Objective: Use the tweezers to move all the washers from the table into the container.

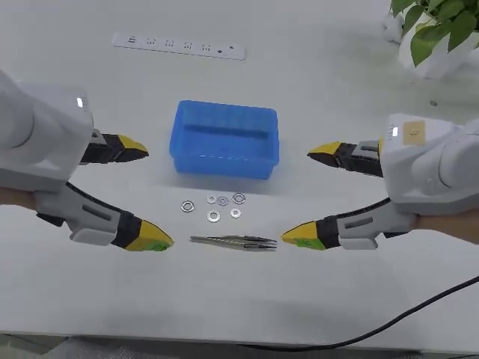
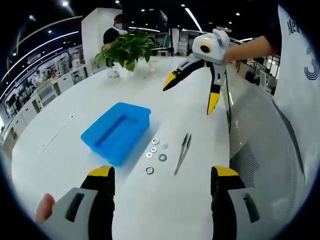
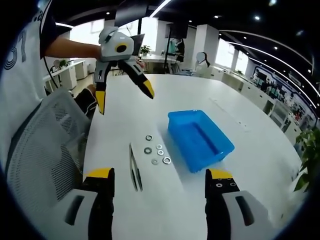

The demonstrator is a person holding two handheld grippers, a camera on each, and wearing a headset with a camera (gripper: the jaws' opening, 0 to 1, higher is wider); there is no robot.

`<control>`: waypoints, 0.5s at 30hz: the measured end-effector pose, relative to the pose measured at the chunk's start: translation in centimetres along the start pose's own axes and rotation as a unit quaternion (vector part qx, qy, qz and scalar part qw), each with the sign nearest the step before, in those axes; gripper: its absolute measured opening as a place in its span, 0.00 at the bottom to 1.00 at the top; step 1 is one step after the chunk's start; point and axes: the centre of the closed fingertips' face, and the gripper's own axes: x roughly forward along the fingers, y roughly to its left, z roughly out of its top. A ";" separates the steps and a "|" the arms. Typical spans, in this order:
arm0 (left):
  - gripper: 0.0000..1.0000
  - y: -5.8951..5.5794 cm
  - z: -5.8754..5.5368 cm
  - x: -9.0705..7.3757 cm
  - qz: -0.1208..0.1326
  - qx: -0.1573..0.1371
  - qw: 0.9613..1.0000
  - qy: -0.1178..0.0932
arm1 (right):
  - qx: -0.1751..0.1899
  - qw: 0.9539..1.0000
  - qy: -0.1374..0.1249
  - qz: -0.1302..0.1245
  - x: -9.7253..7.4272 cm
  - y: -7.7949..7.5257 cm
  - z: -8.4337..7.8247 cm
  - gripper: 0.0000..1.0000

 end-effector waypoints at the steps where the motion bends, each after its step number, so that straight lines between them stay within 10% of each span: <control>1: 0.80 -0.1 -0.1 0.2 -0.003 0.000 1.000 0.001 | -0.001 1.000 0.001 0.003 0.2 0.2 -0.1 0.73; 15: 0.67 -1.1 -2.1 3.5 -0.030 -0.011 0.999 0.005 | -0.001 0.998 0.032 0.054 3.3 2.1 -2.0 0.60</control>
